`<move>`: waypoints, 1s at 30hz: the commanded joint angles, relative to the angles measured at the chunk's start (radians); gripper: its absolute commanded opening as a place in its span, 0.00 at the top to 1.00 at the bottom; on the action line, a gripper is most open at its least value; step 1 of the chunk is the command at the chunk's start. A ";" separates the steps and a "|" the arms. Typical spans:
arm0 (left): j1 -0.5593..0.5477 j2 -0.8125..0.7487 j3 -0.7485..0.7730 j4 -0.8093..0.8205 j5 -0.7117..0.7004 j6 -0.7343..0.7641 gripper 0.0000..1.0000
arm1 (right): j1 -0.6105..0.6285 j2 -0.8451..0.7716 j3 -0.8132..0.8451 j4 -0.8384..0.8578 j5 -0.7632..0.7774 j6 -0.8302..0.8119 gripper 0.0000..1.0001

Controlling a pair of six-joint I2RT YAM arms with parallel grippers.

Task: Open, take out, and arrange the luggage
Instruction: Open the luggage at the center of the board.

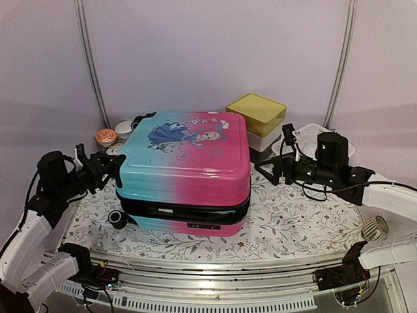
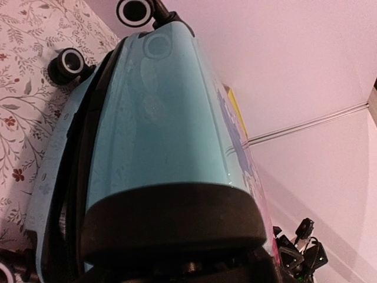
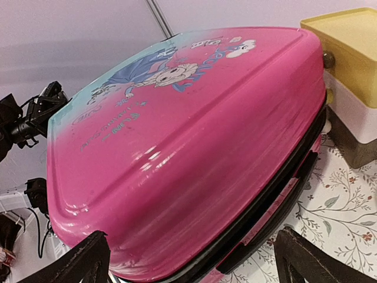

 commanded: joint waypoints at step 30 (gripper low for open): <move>-0.019 0.254 0.340 0.334 0.003 -0.084 0.55 | 0.134 0.114 -0.263 0.839 0.282 -0.759 0.04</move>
